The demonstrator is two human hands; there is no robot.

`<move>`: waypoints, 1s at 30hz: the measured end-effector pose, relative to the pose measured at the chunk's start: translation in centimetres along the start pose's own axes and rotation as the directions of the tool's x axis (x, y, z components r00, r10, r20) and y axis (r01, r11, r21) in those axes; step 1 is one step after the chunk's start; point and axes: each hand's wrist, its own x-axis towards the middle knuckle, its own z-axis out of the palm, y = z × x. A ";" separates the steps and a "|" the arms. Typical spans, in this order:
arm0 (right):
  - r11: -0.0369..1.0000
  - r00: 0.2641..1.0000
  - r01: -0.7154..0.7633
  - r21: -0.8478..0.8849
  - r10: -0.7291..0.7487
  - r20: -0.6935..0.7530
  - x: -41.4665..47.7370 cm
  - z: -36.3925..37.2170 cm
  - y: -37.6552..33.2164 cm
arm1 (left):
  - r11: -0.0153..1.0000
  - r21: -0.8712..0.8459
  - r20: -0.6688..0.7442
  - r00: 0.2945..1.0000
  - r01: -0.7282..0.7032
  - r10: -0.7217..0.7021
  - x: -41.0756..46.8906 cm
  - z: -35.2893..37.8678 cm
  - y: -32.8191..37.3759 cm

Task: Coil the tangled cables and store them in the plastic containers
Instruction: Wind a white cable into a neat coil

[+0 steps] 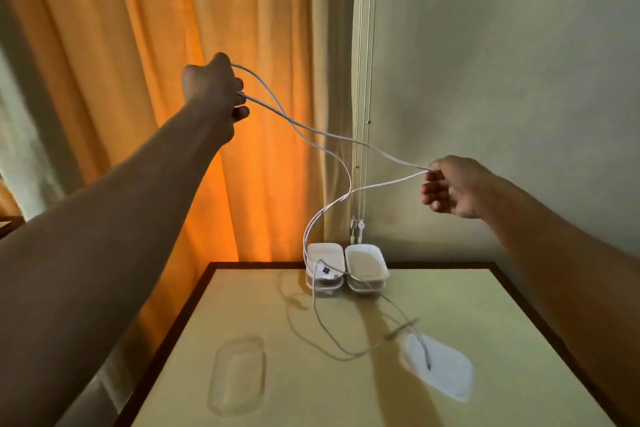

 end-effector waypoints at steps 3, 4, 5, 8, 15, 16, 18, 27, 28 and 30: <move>0.980 0.996 0.066 -0.188 -0.052 0.078 -1.0 -1.5 -2.7 | 0.997 -0.046 0.056 0.996 0.068 -0.065 0.3 0.4 -0.1; 0.966 0.992 0.081 -0.244 -0.054 0.115 -1.2 -1.8 -3.2 | 0.996 -0.035 0.112 0.991 0.079 -0.074 0.1 0.7 0.0; 0.958 0.988 0.095 -0.271 -0.057 0.145 -1.1 -2.0 -3.7 | 0.995 -0.029 0.156 0.984 0.091 -0.086 0.1 1.1 0.1; 0.917 0.968 0.250 -0.310 -0.230 0.100 -0.8 -1.1 -4.4 | 0.981 -0.040 0.271 0.947 0.191 -0.174 -1.7 3.3 0.9; 0.711 0.737 0.655 -0.256 -0.528 0.422 -3.0 6.5 -4.3 | 0.935 0.256 0.496 0.798 0.244 -0.343 -4.5 8.0 2.7; 0.689 0.729 0.668 -0.280 -0.530 0.434 -2.7 7.4 -3.9 | 0.939 0.271 0.505 0.799 0.212 -0.326 -4.7 8.1 3.0; 0.707 0.759 0.634 -0.313 -0.490 0.428 -1.4 8.6 -2.7 | 0.950 0.271 0.525 0.803 0.157 -0.283 -5.0 7.9 3.7; 0.836 0.906 0.383 -0.394 -0.257 0.337 2.3 6.9 2.1 | 1.000 0.023 0.400 0.916 -0.010 0.000 -3.9 2.8 6.1; 0.836 0.914 0.390 -0.387 -0.300 0.272 2.6 6.6 0.8 | 0.996 0.067 0.363 0.931 -0.052 0.024 -3.5 2.4 5.6; 0.842 0.899 0.439 -0.314 -0.416 0.140 2.8 6.2 -3.5 | 0.973 0.182 0.292 0.953 -0.141 0.084 -2.7 2.1 3.6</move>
